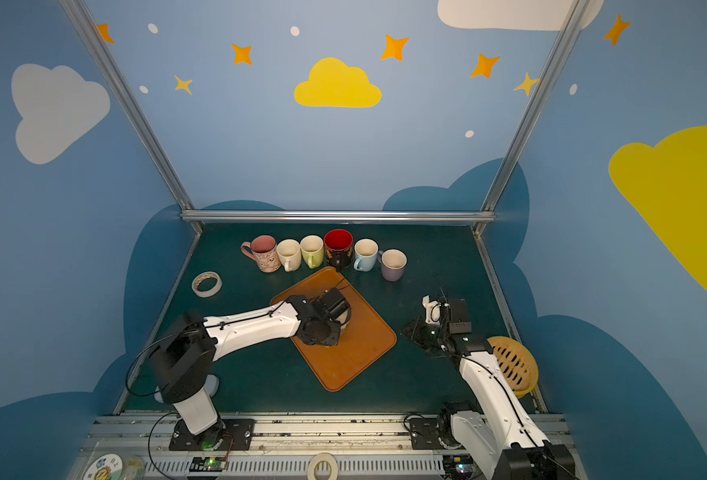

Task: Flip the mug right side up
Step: 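Lift and turn the cream mug upright with the left gripper while right approaches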

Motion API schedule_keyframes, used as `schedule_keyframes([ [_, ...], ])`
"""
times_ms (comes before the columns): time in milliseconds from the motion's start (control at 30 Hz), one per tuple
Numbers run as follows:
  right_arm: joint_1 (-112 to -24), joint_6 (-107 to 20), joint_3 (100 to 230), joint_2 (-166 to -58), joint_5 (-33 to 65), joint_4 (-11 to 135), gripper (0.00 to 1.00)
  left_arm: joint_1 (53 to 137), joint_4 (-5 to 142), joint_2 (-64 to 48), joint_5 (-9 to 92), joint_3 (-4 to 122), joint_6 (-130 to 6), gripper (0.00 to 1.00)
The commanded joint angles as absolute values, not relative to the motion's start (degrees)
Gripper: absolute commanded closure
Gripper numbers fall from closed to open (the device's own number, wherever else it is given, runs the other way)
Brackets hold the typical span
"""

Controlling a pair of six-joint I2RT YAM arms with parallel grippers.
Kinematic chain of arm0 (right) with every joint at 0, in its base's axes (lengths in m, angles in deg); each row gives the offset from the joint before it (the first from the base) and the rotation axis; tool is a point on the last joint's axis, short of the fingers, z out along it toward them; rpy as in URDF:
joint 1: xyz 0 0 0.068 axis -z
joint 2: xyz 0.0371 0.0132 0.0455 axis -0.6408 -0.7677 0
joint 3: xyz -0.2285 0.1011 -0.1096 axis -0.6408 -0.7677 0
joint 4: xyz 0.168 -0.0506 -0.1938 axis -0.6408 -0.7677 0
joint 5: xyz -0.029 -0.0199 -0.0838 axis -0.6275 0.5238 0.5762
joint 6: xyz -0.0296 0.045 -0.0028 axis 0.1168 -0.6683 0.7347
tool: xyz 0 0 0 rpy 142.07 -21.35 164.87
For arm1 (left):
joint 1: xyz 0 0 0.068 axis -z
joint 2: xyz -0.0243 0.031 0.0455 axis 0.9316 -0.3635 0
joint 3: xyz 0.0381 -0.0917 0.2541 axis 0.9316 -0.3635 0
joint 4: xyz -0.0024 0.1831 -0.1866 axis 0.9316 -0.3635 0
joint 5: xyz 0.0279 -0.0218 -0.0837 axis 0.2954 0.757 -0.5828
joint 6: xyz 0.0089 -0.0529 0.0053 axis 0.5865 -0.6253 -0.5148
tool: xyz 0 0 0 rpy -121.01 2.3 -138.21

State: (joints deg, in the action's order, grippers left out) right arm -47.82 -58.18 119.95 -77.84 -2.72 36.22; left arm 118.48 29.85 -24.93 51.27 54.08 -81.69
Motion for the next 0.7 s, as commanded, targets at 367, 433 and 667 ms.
schedule_keyframes([
  [367,-49.2,-59.2,117.7,-76.8,-8.0,41.9,0.82,108.3,57.2,-15.1,31.1,39.2,-89.0,0.96],
  [433,-49.8,-59.8,117.6,-76.9,-8.6,42.8,0.82,107.0,59.7,-14.6,29.0,38.1,-90.2,0.96],
  [667,-51.6,-62.7,117.6,-78.5,-10.6,46.9,0.82,103.0,65.6,-14.1,23.7,37.1,-93.8,0.96],
])
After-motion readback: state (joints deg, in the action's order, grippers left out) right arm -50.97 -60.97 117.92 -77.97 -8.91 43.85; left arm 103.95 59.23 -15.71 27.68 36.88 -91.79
